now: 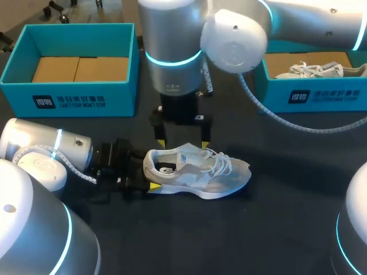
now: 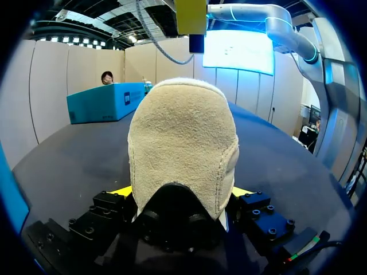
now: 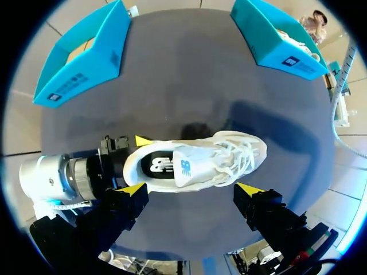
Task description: Take the shoe out of the shoebox, open the shoe tongue, remove and reinsert the insole, then place the shoe into the shoebox
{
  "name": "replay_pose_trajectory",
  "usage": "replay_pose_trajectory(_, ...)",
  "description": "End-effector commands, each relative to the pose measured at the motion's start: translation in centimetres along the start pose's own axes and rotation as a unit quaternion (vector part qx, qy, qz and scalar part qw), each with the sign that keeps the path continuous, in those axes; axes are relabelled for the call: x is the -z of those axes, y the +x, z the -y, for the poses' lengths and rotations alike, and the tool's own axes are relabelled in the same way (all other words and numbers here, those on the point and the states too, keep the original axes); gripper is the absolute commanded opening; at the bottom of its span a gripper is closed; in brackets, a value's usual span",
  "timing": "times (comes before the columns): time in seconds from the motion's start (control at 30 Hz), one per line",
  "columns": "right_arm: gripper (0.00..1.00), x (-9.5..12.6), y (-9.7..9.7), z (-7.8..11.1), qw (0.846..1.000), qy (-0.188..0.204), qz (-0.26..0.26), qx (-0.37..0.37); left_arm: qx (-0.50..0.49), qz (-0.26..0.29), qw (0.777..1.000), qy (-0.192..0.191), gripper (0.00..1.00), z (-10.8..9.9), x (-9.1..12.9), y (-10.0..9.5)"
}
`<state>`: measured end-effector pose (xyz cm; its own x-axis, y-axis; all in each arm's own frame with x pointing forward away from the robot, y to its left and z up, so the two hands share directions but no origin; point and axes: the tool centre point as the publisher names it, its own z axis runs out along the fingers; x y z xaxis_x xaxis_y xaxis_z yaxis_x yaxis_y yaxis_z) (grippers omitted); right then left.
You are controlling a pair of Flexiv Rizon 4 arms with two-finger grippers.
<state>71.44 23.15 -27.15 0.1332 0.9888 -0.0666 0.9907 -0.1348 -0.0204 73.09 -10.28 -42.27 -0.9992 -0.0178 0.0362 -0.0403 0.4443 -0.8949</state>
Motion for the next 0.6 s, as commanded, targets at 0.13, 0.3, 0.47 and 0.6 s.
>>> replay_pose_trajectory(0.13, 1.0, -2.1, 0.6, 0.8, 0.996, -0.036, 0.046, -0.06, 0.0, -0.002, 1.0, -0.002, 0.0, 0.0, -0.1, 0.0)
replay_pose_trajectory(0.3, 1.0, -2.9, 0.2, 0.5, 0.991, -0.03, 0.099, -0.09, 0.0, -0.002, 1.0, -0.002, 0.0, 0.0, -0.1, 0.0)
replay_pose_trajectory(0.47, 1.0, -2.9, 0.2, 0.5, 0.991, -0.03, 0.099, -0.09, 0.0, -0.002, 1.0, -0.002, 0.0, 0.0, -0.1, 0.0)
replay_pose_trajectory(0.6, 1.0, -2.9, 0.2, 0.5, 0.991, -0.03, 0.099, -0.09, 0.0, -0.002, 1.0, -0.002, 0.0, 0.0, -0.1, 0.0)
